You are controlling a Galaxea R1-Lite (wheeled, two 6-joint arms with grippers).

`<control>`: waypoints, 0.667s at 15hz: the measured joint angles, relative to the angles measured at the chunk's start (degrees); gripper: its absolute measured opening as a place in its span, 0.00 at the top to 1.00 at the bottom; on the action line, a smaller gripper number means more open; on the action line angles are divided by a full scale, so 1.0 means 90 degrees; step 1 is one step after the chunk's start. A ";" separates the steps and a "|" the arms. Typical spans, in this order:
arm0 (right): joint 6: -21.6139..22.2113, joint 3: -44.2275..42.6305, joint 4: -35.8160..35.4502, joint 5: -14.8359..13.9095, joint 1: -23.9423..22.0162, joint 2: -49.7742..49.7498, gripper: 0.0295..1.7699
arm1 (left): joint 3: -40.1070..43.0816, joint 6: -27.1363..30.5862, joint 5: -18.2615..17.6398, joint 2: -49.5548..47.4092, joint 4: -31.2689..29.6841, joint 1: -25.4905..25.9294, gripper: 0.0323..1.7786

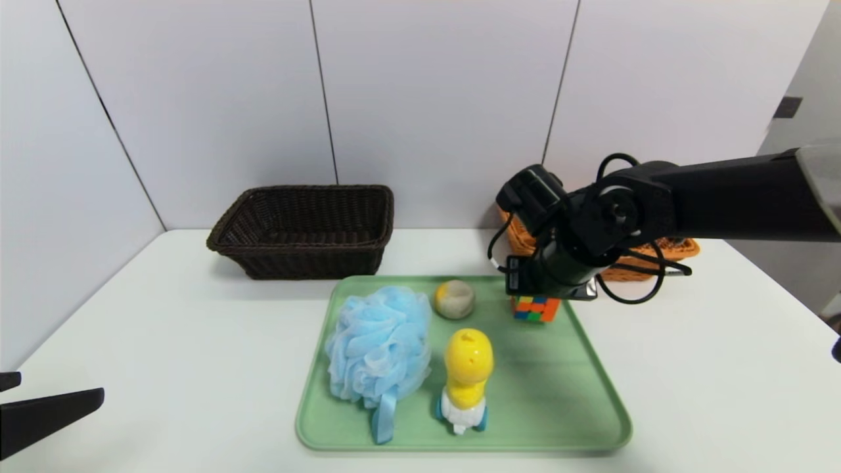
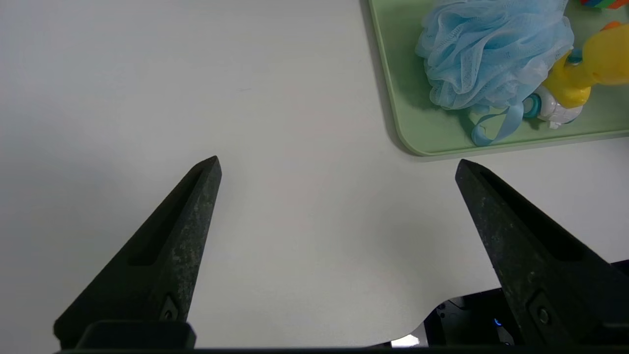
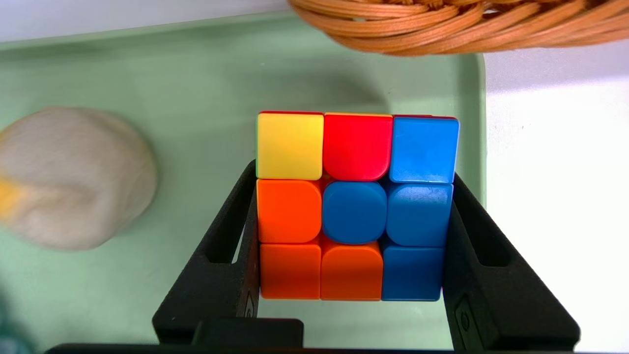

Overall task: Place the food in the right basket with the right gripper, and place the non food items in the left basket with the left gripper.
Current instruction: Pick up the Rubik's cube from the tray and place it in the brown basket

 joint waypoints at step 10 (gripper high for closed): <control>-0.0219 -0.0742 -0.0027 0.0796 0.1078 -0.1571 0.46 | -0.0043 -0.0046 0.0148 -0.0031 -0.0037 0.0011 0.05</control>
